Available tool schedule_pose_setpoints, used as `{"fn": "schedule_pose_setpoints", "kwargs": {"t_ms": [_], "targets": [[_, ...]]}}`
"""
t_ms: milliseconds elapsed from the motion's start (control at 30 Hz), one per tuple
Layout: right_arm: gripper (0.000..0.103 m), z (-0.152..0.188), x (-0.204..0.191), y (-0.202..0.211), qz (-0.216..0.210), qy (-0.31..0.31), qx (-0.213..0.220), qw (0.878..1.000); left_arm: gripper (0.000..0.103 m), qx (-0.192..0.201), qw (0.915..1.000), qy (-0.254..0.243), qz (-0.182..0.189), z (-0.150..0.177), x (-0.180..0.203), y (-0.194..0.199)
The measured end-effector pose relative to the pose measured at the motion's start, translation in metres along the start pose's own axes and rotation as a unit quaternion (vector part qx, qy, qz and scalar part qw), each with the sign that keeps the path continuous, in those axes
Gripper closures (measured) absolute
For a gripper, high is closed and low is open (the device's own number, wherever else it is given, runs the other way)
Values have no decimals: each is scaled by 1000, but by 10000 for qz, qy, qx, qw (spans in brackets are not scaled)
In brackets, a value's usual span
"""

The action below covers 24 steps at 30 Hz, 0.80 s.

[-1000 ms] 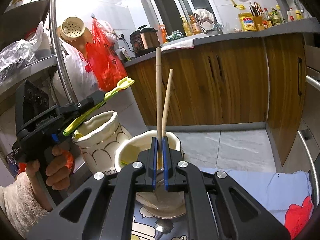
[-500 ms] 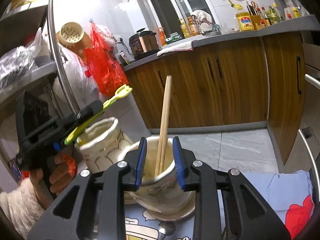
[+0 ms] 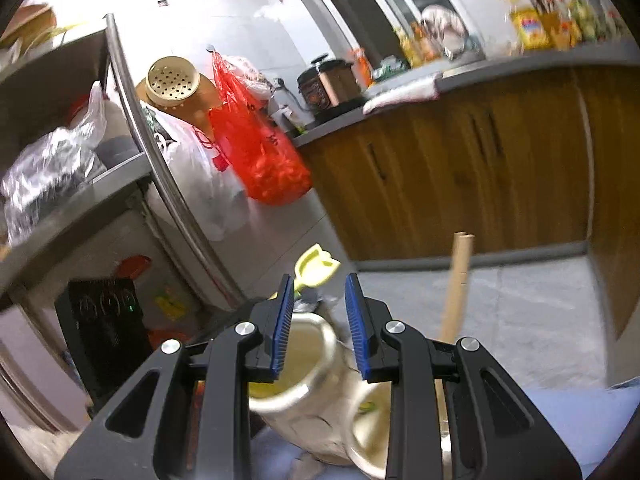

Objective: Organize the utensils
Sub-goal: 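Lower the chopstick into the holder cup and open the right tool, then lower the yellow utensil into the holder cup and open the left tool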

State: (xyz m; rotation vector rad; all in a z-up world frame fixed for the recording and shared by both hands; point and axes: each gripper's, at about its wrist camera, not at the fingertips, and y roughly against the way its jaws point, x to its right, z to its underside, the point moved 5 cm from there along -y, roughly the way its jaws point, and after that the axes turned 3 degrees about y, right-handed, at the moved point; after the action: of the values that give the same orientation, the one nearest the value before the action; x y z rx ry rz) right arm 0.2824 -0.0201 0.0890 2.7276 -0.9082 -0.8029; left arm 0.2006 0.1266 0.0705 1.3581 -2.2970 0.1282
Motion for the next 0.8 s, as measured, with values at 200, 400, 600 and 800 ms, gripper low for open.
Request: {"fn": "schedule_pose_setpoints", "kwargs": {"t_ms": [200,400,600,800], "targets": [[76,-4,17,-20,-538,-825,-207,9949,93,-45,10000,-57,45,0,-2,-1],[93,-8,25,-20,-863,-1214,-119,9888,92,-101,9999,-48,97,1,0,-4],[94,-14,22,-6,-697,-1106,170,9913,73,-267,9996,-77,36,1,5,-8],[95,-24,18,34,-84,-662,620,9958,64,-333,9993,-163,-77,2,13,-3]]}}
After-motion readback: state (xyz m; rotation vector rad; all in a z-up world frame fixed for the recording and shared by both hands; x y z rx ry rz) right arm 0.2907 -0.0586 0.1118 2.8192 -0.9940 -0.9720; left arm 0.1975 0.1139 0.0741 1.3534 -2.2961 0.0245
